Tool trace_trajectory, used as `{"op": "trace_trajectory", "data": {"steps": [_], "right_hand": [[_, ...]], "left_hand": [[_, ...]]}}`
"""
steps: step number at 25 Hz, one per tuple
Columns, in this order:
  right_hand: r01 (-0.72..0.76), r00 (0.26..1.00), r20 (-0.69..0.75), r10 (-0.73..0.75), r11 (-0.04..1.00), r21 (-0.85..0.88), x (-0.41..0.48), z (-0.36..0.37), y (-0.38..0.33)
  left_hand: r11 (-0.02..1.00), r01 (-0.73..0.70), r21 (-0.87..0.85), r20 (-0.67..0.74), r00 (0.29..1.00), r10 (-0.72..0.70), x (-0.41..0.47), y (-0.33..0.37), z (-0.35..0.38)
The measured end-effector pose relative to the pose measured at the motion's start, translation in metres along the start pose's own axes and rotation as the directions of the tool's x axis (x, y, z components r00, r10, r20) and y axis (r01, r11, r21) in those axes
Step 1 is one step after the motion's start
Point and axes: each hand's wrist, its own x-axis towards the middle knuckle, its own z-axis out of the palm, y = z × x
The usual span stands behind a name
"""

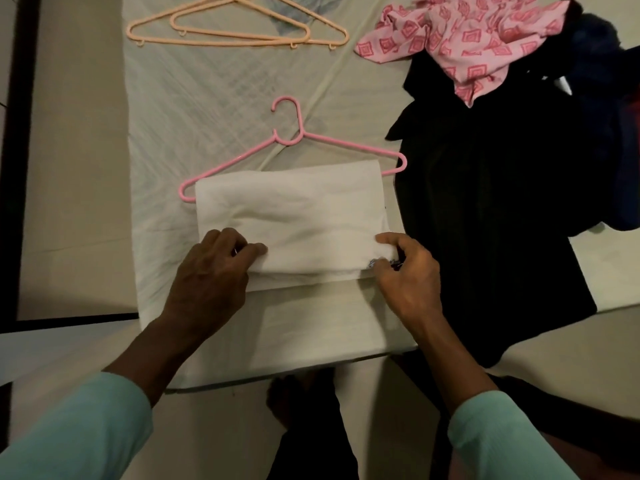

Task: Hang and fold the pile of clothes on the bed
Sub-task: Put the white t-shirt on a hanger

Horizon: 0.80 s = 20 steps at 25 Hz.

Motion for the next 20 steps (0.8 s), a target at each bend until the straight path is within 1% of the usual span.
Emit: {"op": "trace_trajectory", "data": {"steps": [2, 3, 5, 6, 7, 9, 10, 12, 14, 15, 17, 19, 20], "right_hand": [[-0.038, 0.996, -0.075, 0.046, 0.994, 0.1, -0.006, -0.004, -0.003], [-0.054, 0.995, -0.083, 0.061, 0.996, 0.075, -0.007, -0.005, -0.003], [-0.072, 0.997, -0.026, 0.07, 0.988, -0.133, -0.008, -0.005, 0.0], [-0.062, 0.998, -0.015, 0.06, 0.972, -0.227, -0.008, -0.004, 0.002], [-0.056, 0.998, -0.038, 0.048, 0.963, -0.263, -0.006, -0.004, 0.001], [-0.044, 0.992, -0.123, 0.021, 0.98, -0.193, 0.005, -0.002, -0.009], [-0.047, 0.989, -0.144, 0.027, 0.989, -0.139, 0.016, 0.001, -0.016], [-0.083, 0.991, -0.118, 0.07, 0.991, -0.107, 0.042, 0.012, -0.029], [-0.157, 0.985, -0.085, 0.15, 0.984, -0.081, 0.069, 0.023, -0.041], [-0.193, 0.979, -0.073, 0.188, 0.979, -0.067, 0.08, 0.029, -0.046], [-0.242, 0.968, -0.078, 0.24, 0.97, -0.014, 0.097, 0.038, -0.052], [-0.259, 0.962, -0.079, 0.261, 0.965, 0.041, 0.108, 0.042, -0.054], [-0.268, 0.96, -0.072, 0.271, 0.962, 0.048, 0.11, 0.041, -0.053]], "left_hand": [[1.0, -0.017, 0.004, -0.011, 1.0, 0.017, -0.006, 0.0, -0.003], [0.999, -0.045, 0.009, 0.016, 0.999, 0.045, -0.009, -0.001, -0.003], [0.997, -0.072, -0.009, 0.124, 0.99, 0.072, -0.018, 0.0, -0.003], [0.999, -0.042, -0.033, 0.155, 0.987, 0.047, -0.021, 0.0, -0.004], [0.997, 0.015, -0.072, 0.148, 0.989, -0.004, -0.02, 0.0, -0.005], [0.968, 0.173, -0.181, 0.052, 0.985, -0.166, 0.0, -0.001, -0.008], [0.943, 0.244, -0.225, -0.006, 0.968, -0.252, 0.016, -0.004, -0.008], [0.902, 0.348, -0.256, -0.097, 0.919, -0.383, 0.053, -0.015, -0.005], [0.85, 0.451, -0.271, -0.132, 0.858, -0.497, 0.09, -0.028, 0.001], [0.811, 0.516, -0.277, -0.112, 0.821, -0.56, 0.107, -0.035, 0.005], [0.735, 0.626, -0.263, -0.002, 0.761, -0.649, 0.136, -0.048, 0.014], [0.724, 0.652, -0.224, 0.119, 0.756, -0.644, 0.154, -0.055, 0.026], [0.735, 0.644, -0.21, 0.148, 0.764, -0.628, 0.158, -0.057, 0.032]]}}
